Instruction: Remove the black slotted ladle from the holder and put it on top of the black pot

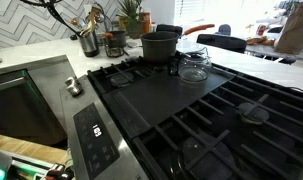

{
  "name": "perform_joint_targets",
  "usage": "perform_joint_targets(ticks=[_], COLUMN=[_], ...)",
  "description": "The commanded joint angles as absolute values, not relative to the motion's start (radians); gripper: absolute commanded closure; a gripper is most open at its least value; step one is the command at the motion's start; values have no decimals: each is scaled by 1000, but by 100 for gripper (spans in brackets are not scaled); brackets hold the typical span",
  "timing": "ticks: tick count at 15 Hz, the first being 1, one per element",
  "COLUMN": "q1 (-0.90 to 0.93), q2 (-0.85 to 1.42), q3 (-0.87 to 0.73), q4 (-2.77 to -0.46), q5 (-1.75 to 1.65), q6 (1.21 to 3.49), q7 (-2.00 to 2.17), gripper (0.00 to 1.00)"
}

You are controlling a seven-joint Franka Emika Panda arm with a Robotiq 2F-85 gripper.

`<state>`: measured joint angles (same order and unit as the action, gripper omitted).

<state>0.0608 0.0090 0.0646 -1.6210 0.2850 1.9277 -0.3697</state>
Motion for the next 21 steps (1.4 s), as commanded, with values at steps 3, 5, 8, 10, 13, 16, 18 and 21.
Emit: perform_joint_targets(ticks=[3, 5, 8, 10, 13, 16, 18, 21], q1=[57, 57, 60, 62, 65, 72, 77, 88], q2=[19, 16, 8, -1, -17, -37, -53, -77], q3=[62, 62, 64, 65, 69, 74, 80, 92], q4=[-1598, -1598, -1603, -1605, -1603, -1598, -1602, -1615], q5=[313, 308, 298, 297, 298, 298, 292, 266], q6=[1903, 1894, 1896, 1904, 1910, 1913, 1918, 1934], q7=[-350, -315, -268, -255, -235, -216, -208, -179], gripper=[88, 96, 96, 98, 98, 98, 98, 98])
